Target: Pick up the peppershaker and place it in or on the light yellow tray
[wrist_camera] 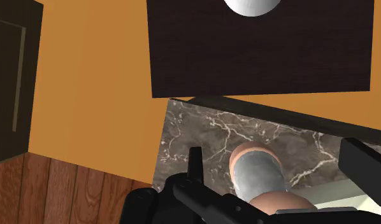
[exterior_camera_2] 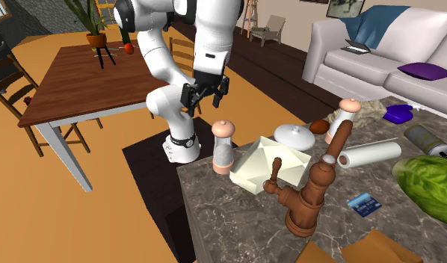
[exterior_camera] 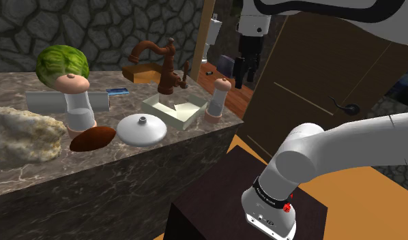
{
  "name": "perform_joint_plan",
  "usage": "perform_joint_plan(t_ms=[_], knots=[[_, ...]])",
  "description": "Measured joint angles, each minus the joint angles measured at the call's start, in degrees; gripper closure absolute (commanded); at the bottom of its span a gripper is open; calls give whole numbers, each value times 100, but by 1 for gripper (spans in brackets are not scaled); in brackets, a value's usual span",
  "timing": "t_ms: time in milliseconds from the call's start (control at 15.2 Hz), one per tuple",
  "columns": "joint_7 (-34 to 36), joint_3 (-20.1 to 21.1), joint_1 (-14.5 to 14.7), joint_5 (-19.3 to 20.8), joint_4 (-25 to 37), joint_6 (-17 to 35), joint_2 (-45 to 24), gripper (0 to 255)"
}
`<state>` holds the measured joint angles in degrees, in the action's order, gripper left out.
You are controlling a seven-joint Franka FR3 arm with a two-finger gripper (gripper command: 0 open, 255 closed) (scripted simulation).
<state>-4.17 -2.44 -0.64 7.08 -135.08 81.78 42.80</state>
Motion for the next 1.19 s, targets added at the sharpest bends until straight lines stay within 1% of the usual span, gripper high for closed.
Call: perform_joint_plan(t_ms=[132, 528, 660, 1056, 1188], knots=[[56, 1, -12, -35, 65, 43, -108, 0], [699, 23, -119, -442, 1035, 376, -1414, 0], [832, 17, -141, -526, 1270, 416, -1687, 0], [896, 18, -149, -554, 776, 858, -1636, 0], [892, 13, -152, -550, 688, 926, -1615, 0]])
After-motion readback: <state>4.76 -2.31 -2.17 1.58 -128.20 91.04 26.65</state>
